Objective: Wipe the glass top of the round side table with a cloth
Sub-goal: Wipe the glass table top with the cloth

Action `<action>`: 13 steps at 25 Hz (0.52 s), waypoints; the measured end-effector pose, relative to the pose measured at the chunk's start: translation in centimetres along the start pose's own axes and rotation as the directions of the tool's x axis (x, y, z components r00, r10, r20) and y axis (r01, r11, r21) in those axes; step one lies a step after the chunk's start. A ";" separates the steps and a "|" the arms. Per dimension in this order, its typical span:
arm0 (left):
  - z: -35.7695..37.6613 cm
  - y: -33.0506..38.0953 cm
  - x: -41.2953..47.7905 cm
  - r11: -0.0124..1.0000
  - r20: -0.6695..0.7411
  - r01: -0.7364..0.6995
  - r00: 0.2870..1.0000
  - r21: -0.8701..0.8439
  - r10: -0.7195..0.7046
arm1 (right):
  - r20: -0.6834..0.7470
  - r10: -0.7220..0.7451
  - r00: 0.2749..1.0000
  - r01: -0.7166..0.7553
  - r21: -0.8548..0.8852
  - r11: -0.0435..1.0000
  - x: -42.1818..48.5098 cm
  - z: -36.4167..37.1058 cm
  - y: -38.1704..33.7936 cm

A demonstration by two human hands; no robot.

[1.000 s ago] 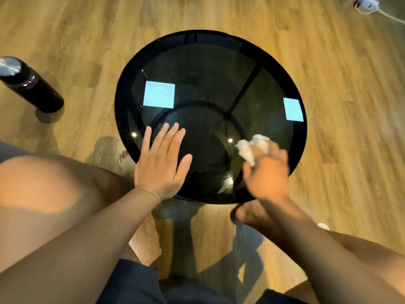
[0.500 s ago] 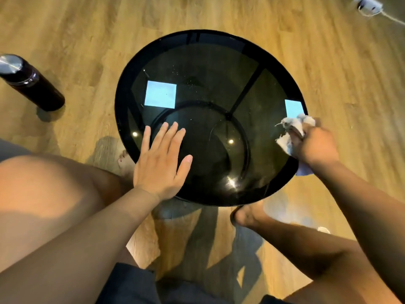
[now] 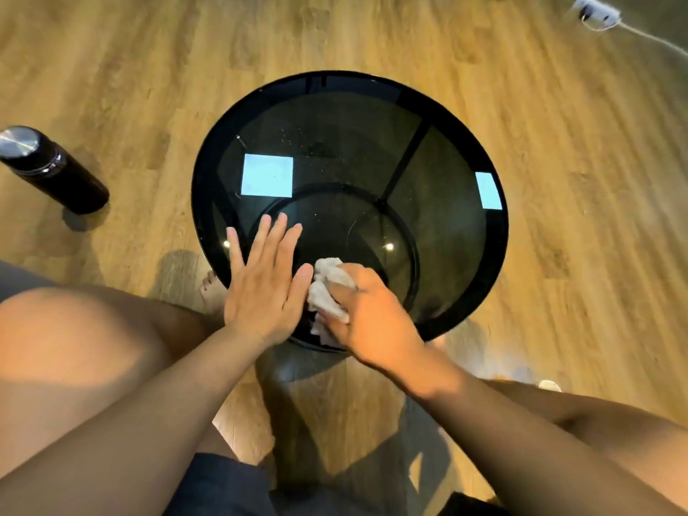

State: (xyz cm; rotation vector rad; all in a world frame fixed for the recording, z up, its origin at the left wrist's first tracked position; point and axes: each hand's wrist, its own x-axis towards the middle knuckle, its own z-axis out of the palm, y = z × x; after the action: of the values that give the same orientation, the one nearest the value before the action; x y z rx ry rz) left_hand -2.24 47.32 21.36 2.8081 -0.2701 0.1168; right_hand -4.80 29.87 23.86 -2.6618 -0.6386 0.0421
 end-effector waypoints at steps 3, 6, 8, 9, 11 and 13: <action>-1.0 -2.0 2.2 0.993 -0.052 0.115 0.992 -0.023 -0.116 | -0.056 0.234 0.971 -0.241 -0.239 0.941 -0.6 -4.1 9.6; -1.4 -4.9 4.7 0.986 -0.050 0.168 0.984 -0.023 -0.169 | -0.193 0.545 0.816 -0.576 -0.187 0.796 -0.1 -5.9 14.6; -0.9 -5.9 5.2 0.980 -0.060 0.191 0.979 -0.062 -0.194 | -0.230 0.582 0.780 -0.621 -0.168 0.765 -0.1 -4.8 12.6; -0.7 -6.0 5.3 0.976 -0.074 0.196 0.976 -0.097 -0.203 | -0.238 0.567 0.789 -0.608 -0.160 0.778 -0.4 -4.1 10.8; -0.6 -6.1 5.2 0.964 -0.108 0.200 0.969 -0.175 -0.220 | -0.226 0.495 0.839 -0.529 -0.123 0.840 -0.8 -2.6 6.1; -0.8 -6.1 5.2 0.957 -0.114 0.180 0.971 -0.226 -0.209 | -0.213 0.371 0.904 -0.396 -0.093 0.913 0.0 -0.6 1.0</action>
State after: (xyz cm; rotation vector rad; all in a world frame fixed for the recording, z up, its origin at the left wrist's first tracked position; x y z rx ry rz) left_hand 4.02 52.34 20.83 2.5803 0.0274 0.2208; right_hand -4.31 28.82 23.98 -2.8358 -0.0476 -0.1509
